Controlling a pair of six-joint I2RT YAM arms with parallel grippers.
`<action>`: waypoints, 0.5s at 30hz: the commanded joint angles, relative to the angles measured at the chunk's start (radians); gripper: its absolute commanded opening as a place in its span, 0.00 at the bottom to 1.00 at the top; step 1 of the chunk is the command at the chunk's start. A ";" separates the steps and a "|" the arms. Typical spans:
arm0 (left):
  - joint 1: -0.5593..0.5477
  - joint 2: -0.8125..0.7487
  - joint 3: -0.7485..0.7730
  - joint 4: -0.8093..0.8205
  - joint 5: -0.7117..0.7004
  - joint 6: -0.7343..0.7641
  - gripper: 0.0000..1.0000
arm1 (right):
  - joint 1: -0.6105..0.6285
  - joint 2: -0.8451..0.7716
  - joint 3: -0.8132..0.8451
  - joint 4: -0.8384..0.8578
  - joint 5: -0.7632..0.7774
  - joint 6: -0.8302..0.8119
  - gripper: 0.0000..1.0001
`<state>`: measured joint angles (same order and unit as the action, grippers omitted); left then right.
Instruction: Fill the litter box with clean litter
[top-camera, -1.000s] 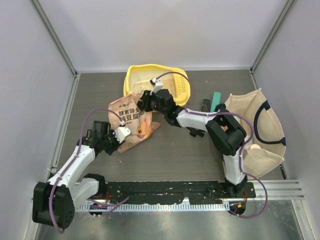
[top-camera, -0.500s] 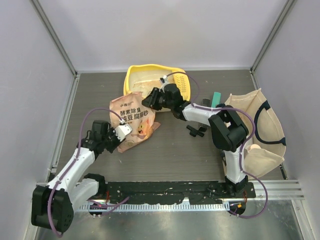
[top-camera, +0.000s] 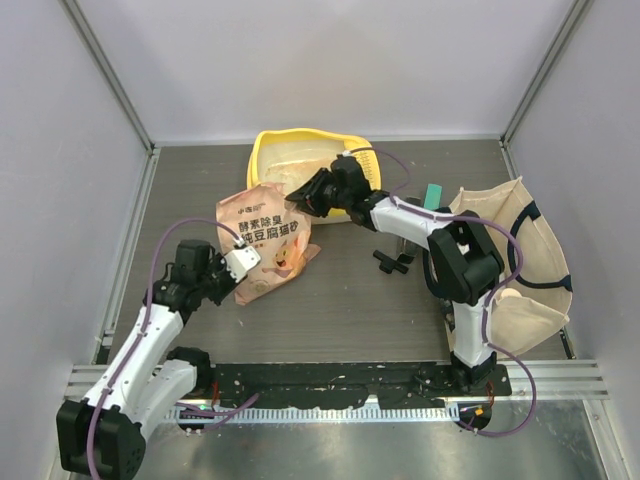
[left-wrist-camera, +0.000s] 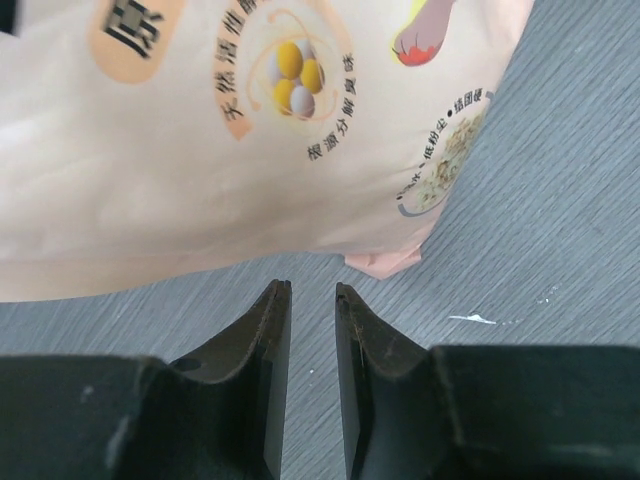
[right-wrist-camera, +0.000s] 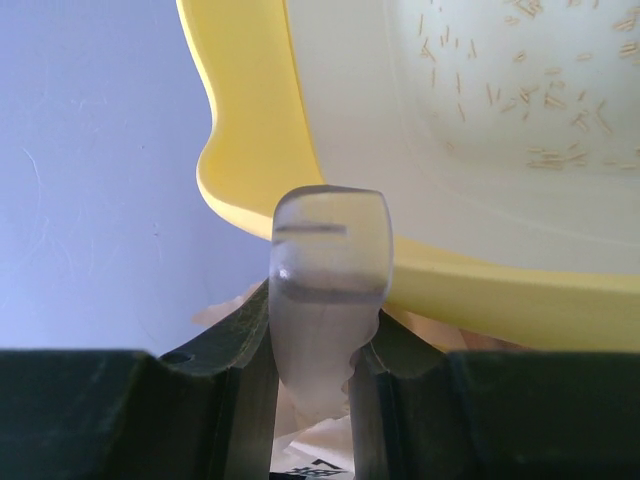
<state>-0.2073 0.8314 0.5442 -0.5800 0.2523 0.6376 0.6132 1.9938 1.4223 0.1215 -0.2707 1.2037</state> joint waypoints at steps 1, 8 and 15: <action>-0.003 -0.012 0.075 -0.053 -0.018 0.010 0.28 | -0.045 -0.050 -0.014 -0.054 0.039 0.020 0.01; -0.003 -0.009 0.129 -0.087 -0.033 0.031 0.27 | -0.121 -0.067 -0.043 0.038 -0.018 0.004 0.01; -0.001 -0.005 0.163 -0.090 -0.047 0.030 0.26 | -0.159 -0.112 -0.075 0.104 -0.032 0.025 0.01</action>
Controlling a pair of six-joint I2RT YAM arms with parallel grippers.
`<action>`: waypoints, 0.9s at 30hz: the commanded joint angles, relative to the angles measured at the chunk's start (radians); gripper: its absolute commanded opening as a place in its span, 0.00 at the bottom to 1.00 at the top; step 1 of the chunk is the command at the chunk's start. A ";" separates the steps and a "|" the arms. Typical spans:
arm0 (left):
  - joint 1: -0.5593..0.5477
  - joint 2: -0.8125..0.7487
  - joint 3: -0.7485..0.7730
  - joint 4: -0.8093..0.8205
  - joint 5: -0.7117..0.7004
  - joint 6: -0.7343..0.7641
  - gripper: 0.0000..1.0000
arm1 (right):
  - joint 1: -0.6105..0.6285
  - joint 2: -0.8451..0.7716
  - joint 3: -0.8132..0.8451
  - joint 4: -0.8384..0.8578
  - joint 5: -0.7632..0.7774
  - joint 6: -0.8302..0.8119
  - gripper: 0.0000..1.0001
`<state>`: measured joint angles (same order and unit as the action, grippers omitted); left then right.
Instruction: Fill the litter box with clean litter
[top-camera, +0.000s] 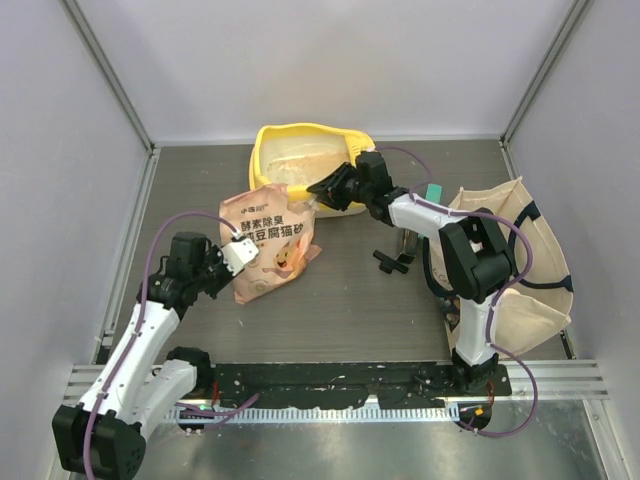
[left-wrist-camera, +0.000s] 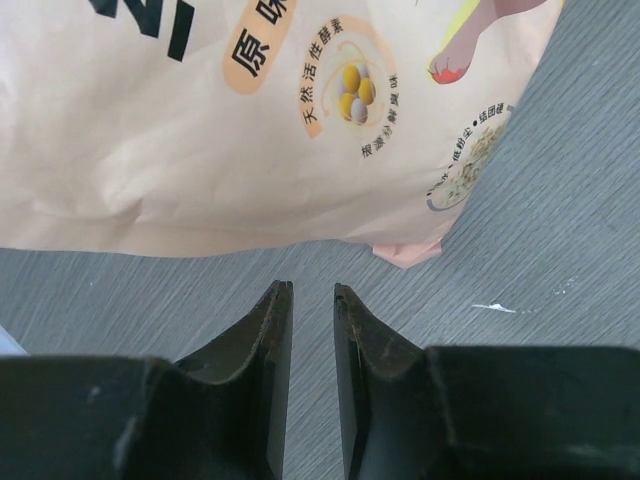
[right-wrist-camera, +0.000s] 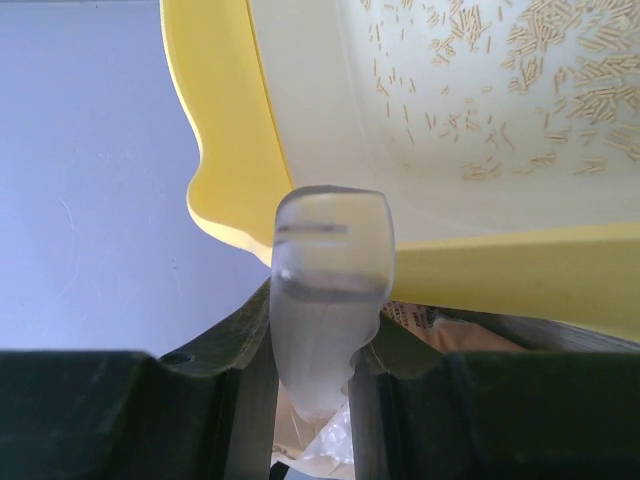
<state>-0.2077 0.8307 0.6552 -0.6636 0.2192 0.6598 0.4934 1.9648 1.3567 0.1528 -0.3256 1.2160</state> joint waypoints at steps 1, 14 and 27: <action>-0.002 -0.004 0.057 -0.010 -0.014 0.004 0.26 | -0.044 -0.090 -0.014 0.082 0.019 0.013 0.01; -0.002 -0.002 0.098 -0.037 0.009 0.032 0.27 | -0.098 -0.139 -0.027 0.211 -0.063 0.000 0.01; -0.001 0.050 0.175 -0.079 0.003 0.047 0.28 | -0.171 -0.141 -0.102 0.269 -0.113 0.094 0.01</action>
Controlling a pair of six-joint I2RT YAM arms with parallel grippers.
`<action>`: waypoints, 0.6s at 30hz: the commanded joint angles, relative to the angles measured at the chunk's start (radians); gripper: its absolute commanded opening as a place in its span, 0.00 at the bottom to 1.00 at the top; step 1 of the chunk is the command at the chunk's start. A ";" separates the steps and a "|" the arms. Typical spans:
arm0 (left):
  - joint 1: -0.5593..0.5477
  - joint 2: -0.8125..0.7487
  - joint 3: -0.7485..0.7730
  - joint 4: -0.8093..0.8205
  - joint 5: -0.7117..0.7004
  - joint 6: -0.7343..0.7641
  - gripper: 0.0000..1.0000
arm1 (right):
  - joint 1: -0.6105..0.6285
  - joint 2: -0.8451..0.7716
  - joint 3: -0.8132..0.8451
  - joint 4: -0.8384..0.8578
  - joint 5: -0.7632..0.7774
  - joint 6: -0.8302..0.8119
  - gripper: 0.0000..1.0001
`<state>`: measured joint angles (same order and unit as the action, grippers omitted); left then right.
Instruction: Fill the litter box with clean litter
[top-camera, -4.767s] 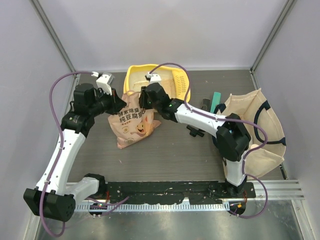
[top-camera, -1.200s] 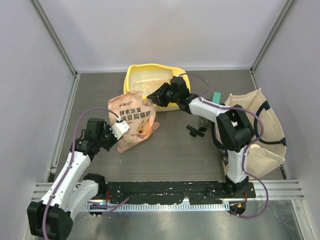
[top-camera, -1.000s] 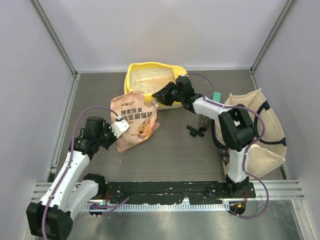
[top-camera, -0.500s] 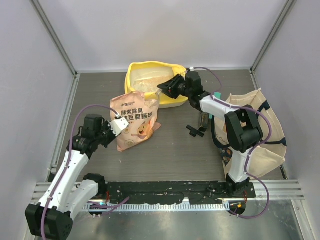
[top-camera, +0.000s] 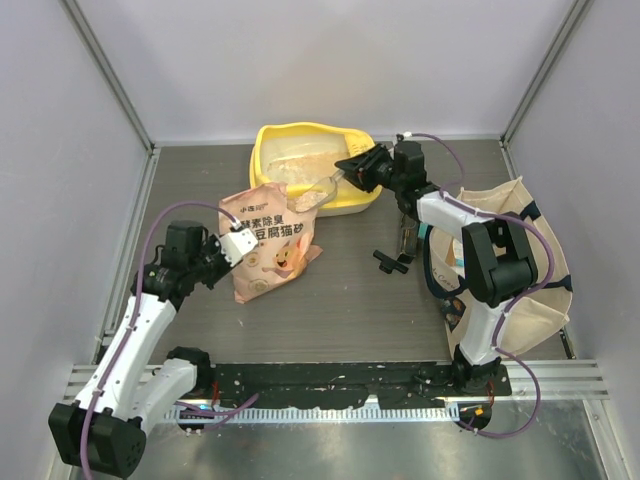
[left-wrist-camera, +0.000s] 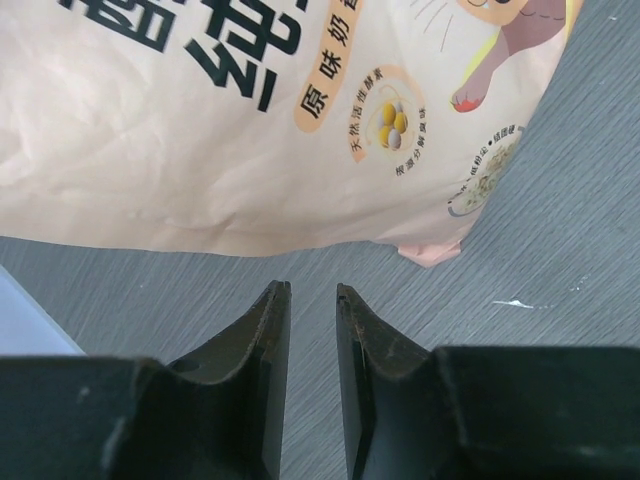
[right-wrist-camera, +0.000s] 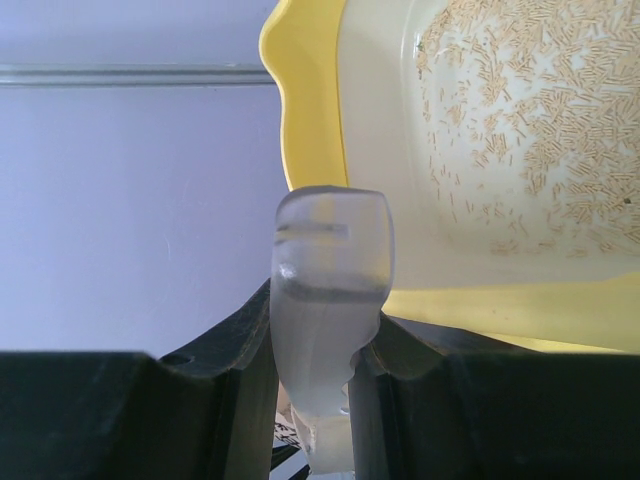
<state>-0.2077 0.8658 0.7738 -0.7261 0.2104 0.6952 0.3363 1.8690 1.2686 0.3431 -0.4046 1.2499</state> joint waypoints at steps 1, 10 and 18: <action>-0.002 0.019 0.062 -0.019 0.009 0.010 0.28 | -0.017 -0.041 -0.015 0.083 -0.039 0.069 0.01; -0.002 0.027 0.093 -0.050 0.012 -0.002 0.30 | -0.071 -0.034 0.087 0.089 -0.053 0.109 0.01; -0.001 0.018 0.104 -0.079 0.018 -0.008 0.31 | -0.143 0.135 0.349 0.054 0.001 0.022 0.01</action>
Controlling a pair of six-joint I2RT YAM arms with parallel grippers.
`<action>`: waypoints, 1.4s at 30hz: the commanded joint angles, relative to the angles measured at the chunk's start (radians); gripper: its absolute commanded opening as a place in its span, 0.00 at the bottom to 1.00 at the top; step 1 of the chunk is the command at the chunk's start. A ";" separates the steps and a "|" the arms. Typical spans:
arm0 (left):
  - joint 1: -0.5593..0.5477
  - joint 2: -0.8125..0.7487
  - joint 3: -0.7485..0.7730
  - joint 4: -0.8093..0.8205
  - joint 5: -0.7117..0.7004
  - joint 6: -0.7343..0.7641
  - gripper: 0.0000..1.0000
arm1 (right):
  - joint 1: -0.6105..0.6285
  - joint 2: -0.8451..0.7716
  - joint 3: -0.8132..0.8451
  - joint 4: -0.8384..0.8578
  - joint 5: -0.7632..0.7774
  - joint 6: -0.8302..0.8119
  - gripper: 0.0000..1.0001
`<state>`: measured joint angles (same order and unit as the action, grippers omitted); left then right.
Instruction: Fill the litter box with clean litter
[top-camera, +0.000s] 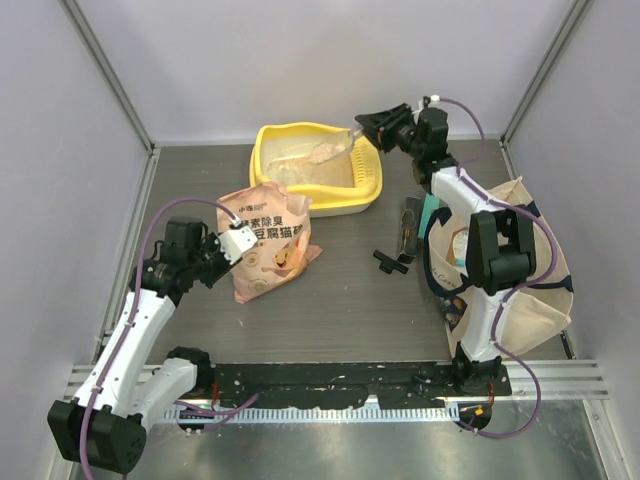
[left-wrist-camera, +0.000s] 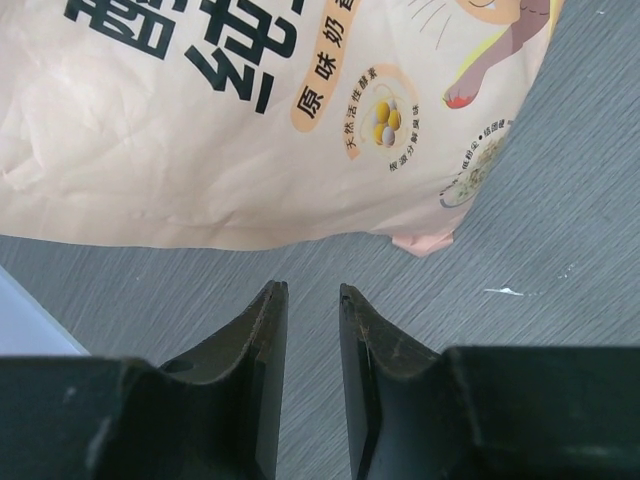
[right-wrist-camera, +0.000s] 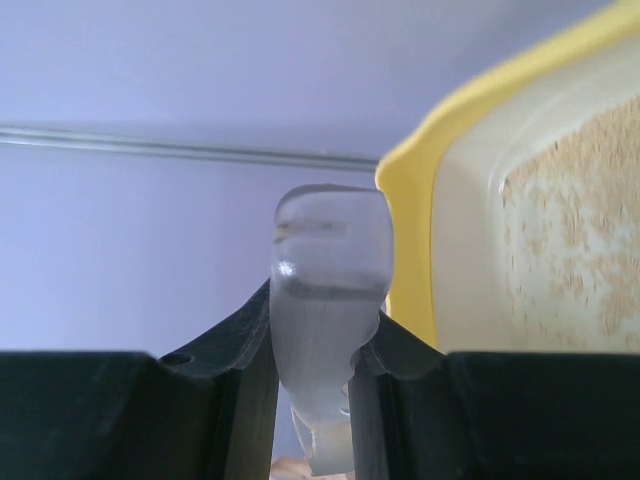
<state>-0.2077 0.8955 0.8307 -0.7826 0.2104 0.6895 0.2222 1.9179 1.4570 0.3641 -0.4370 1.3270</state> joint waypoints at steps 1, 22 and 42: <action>-0.002 -0.016 0.048 -0.027 0.020 -0.002 0.31 | -0.029 0.108 0.190 0.029 0.046 -0.093 0.01; -0.002 -0.142 0.061 -0.047 -0.072 -0.036 0.52 | 0.194 0.233 0.545 -0.065 0.393 -1.288 0.01; -0.002 0.323 0.643 -0.094 0.181 0.128 0.72 | 0.135 -0.117 0.428 -0.353 -0.183 -0.824 0.01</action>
<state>-0.2085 1.1320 1.3872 -0.7952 0.3012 0.7307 0.3466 1.8343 1.9011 0.0463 -0.4263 0.3676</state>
